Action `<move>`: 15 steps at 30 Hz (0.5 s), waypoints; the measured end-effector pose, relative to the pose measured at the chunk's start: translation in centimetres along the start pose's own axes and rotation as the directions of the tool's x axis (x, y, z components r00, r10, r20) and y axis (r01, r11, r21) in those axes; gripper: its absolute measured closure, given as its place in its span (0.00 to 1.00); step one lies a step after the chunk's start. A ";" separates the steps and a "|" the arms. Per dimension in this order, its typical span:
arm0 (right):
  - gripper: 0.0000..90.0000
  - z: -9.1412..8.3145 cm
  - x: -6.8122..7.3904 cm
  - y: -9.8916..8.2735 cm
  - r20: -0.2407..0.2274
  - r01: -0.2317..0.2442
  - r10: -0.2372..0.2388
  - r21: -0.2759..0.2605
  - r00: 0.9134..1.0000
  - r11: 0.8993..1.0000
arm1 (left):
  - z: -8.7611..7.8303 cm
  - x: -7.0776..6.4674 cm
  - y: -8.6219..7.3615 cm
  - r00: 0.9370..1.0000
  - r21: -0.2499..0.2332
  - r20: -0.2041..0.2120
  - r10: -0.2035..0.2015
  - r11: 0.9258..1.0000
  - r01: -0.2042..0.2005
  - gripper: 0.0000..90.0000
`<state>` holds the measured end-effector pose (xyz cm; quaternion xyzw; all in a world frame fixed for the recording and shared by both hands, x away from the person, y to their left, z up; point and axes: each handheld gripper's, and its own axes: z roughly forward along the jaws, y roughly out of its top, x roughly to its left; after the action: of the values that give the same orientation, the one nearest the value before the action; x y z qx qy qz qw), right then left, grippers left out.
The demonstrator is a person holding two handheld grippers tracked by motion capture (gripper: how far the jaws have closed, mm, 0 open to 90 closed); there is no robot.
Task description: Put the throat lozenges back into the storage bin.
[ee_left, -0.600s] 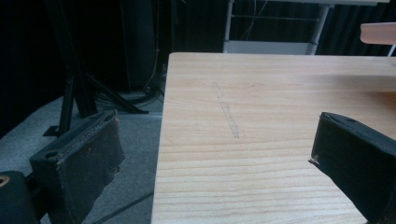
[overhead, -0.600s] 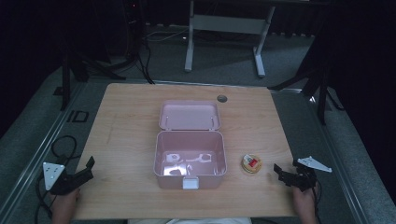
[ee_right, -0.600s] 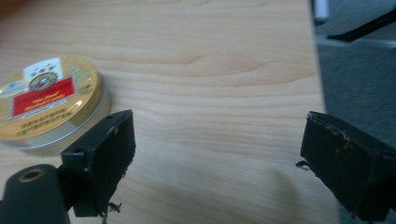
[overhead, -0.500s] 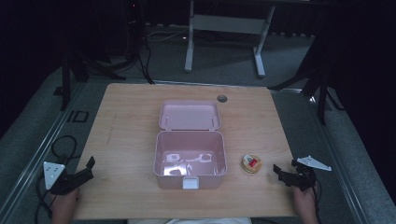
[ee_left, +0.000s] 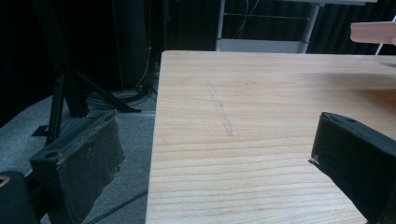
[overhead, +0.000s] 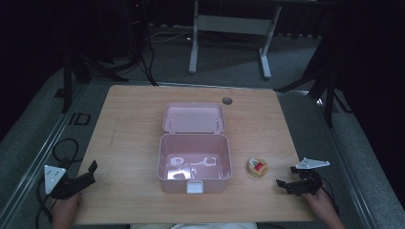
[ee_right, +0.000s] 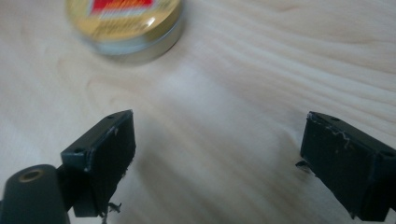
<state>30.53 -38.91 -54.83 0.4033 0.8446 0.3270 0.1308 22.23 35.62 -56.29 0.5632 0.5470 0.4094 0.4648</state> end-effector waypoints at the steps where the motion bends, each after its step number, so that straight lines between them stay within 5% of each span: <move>1: 0.11 0.0 0.1 0.2 -0.010 0.026 -0.026 0.031 1.000 0.999 | 0.0 0.0 0.0 1.000 0.000 0.000 0.000 1.000 0.000 0.03; 3: 0.11 -0.1 0.3 0.3 -0.011 0.055 -0.054 0.059 0.998 0.997 | 0.0 0.0 0.0 1.000 -0.001 0.001 0.000 1.000 0.000 0.03; 6: 0.11 -0.2 0.7 1.1 -0.060 0.145 -0.137 0.160 0.989 0.976 | 0.0 0.0 0.0 1.000 -0.002 0.003 -0.001 1.000 0.001 0.03; 10: 0.11 -0.3 1.4 2.1 -0.086 0.228 -0.213 0.252 0.973 0.940 | 0.0 0.0 0.0 1.000 -0.003 0.002 0.003 1.000 -0.003 0.03; 15: 0.11 -0.2 1.7 3.2 -0.135 0.284 -0.253 0.340 0.958 0.896 | 0.0 0.0 0.0 1.000 -0.001 0.003 0.004 1.000 -0.004 0.03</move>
<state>31.23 -36.24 -52.50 0.2851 0.9421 0.1649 0.0626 22.21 35.60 -56.29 0.5649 0.5449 0.4097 0.4649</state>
